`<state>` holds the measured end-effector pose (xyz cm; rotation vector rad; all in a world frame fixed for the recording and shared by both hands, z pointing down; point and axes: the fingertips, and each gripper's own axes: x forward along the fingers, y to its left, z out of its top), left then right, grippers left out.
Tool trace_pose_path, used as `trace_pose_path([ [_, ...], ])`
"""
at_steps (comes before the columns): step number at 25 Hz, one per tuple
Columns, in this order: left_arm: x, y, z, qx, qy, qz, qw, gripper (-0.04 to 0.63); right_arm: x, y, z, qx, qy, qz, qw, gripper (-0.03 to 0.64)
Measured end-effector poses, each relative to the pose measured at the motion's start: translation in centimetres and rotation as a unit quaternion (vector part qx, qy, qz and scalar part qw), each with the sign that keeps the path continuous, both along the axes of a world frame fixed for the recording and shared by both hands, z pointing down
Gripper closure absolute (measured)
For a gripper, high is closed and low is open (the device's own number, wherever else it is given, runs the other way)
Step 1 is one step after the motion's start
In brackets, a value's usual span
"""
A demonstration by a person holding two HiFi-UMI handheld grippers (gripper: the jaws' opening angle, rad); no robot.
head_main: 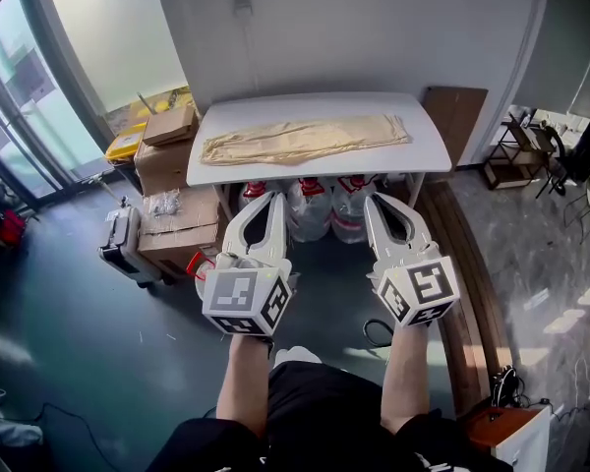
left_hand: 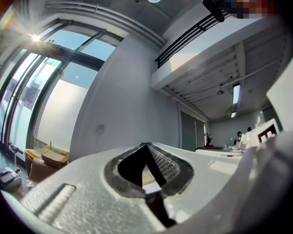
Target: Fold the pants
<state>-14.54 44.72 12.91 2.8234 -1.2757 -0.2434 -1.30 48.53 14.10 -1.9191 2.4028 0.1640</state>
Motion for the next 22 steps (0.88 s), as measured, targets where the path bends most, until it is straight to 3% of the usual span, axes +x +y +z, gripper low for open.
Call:
trace_pose_path([
  [12,-0.9,-3.2,-1.0,0.006,0.019,-0.012,0.9997,0.592,1.0,-2.5,-0.8,0.01,0.006,0.004,1.0,0.612],
  [22,-0.4,-9.6,-0.9,0.012,0.029,-0.005,0.9995,0.592,2.5,-8.0,-1.5,0.029,0.019,0.015,0.999,0.612],
])
